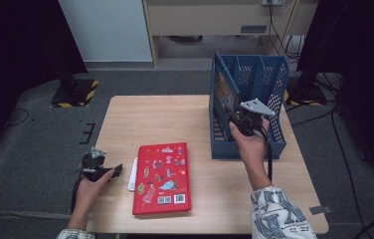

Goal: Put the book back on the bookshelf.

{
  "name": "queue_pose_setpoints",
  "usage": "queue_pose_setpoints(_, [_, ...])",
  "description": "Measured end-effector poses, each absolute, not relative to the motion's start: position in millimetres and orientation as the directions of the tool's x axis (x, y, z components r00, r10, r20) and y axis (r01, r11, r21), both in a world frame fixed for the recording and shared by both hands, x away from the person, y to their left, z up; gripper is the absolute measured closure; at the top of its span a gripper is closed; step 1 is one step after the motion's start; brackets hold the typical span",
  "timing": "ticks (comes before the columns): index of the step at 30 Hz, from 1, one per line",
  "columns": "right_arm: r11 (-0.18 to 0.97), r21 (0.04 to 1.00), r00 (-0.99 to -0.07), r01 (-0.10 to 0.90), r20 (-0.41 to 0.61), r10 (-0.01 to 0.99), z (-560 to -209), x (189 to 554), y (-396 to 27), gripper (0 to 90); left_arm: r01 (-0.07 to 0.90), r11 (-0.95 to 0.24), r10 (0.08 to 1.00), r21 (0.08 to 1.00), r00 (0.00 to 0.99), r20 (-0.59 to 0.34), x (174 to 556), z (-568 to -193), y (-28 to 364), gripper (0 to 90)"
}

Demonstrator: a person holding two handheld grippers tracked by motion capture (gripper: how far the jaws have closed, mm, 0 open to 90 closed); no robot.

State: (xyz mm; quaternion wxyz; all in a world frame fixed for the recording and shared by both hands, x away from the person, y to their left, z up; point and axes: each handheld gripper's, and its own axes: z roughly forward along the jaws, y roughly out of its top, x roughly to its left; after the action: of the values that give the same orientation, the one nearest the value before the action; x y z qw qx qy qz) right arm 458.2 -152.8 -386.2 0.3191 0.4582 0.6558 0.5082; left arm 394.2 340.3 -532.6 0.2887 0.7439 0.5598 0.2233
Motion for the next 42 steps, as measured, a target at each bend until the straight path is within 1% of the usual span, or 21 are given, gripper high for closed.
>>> queue_pose_setpoints(5, [0.076,0.957,-0.384,0.279,0.039,0.923,-392,452,-156,68.0,0.704,-0.207,0.962,0.679,0.273,0.009,394,-533,340,6.1])
queue_pose_setpoints(8, [0.078,0.956,-0.387,0.284,0.040,0.921,-393,450,-159,72.9,0.704,-0.206,0.962,0.680,0.273,0.009,394,-533,340,6.0])
queue_pose_setpoints(12, [0.077,0.956,-0.390,0.282,0.041,0.920,-392,449,-158,75.0,0.704,-0.207,0.962,0.679,0.273,0.009,394,-533,340,6.1])
queue_pose_setpoints(24, [0.103,0.955,-0.418,0.279,0.024,0.908,-391,448,-144,73.8,0.705,-0.207,0.962,0.679,0.274,0.009,395,-532,340,6.1])
queue_pose_setpoints(42, [0.120,0.956,-0.422,0.269,0.005,0.906,-390,451,-127,72.2,0.706,-0.207,0.962,0.678,0.274,0.009,395,-532,341,6.2])
